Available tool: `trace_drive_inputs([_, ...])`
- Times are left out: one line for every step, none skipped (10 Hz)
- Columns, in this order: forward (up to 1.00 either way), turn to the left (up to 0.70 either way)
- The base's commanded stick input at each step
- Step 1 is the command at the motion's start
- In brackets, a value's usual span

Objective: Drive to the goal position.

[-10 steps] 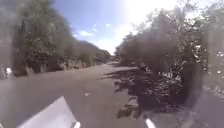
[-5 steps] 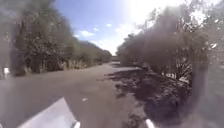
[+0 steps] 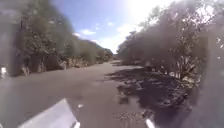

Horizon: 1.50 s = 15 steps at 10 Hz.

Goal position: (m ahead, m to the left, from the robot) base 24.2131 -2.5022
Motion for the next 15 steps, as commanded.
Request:
trace_drive_inputs([0.50,-0.50])
trace_drive_inputs([0.50,-0.42])
trace_drive_inputs([0.50,0.00])
trace_drive_inputs([0.50,0.00])
trace_drive_inputs([0.50,0.00])
trace_drive_inputs([0.50,0.00])
trace_drive_inputs([0.50,0.00])
trace_drive_inputs([0.50,0.00])
trace_drive_inputs([0.50,0.00])
trace_drive_inputs([0.50,-0.25])
trace_drive_inputs([0.50,-0.50])
trace_drive_inputs([0.50,-0.50])
trace_drive_inputs([0.50,-0.50])
trace_drive_inputs([0.50,-0.50])
trace_drive_inputs([0.50,0.00])
